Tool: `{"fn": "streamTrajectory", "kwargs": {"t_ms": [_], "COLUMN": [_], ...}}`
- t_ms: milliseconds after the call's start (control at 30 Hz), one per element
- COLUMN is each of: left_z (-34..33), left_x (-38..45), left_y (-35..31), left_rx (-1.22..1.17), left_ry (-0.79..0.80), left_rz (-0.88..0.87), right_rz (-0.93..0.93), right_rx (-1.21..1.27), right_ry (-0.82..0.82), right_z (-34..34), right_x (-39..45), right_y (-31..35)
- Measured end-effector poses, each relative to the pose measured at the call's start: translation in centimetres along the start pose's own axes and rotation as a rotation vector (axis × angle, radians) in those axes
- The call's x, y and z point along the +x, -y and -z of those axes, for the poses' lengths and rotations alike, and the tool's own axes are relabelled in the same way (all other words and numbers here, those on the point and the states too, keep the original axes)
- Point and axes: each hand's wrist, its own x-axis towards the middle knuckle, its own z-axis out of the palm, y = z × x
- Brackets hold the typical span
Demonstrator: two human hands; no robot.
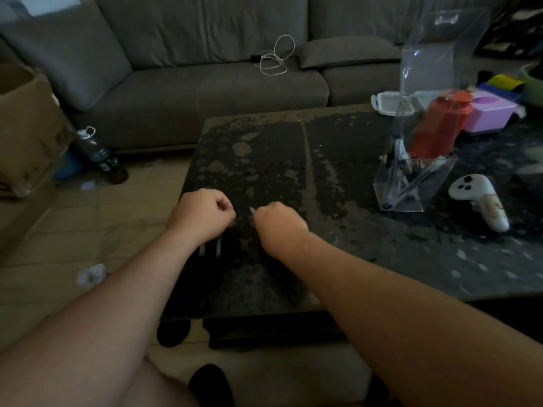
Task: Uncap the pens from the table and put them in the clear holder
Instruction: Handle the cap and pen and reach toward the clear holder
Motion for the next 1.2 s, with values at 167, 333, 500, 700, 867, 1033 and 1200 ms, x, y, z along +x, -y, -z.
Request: {"fn": "streamTrajectory", "kwargs": {"t_ms": [167,333,500,700,867,1033,1200], "left_z": [0.3,1.8,0.8,0.6,0.2,-1.1,-1.3], "left_x": [-0.5,-1.0,-2.3,-2.3,-2.6,-3.1,-3.3], "left_y": [-0.2,-0.1,-2.1,-3.8,-4.5,-6.0,-7.7], "left_rx": [-0.033,0.002,0.245,0.33,0.379,0.346,-0.09], "left_ry": [0.071,0.232,0.366,0.307,0.313,0.147,0.115], "left_rz": [-0.08,-0.03,-0.062,-0.01,0.038,-0.112,-0.071], "right_rz": [-0.128,-0.193,-0.202,-0.227,-0.239,-0.185,-0.109], "right_rx": [0.091,0.093,0.151,0.235,0.312,0.319,0.3], "right_ry": [0.028,0.085,0.111,0.14,0.086,0.013,-0.03], "right_z": [1.1,1.4,1.5,2.9,3.4,3.7,4.2], "right_x": [-0.7,-1.5,-1.9,-2.5,-3.0,-3.3,-4.2], "right_y": [-3.0,-4.0,-4.6,-6.0,-7.9,-9.7,-11.7]}}
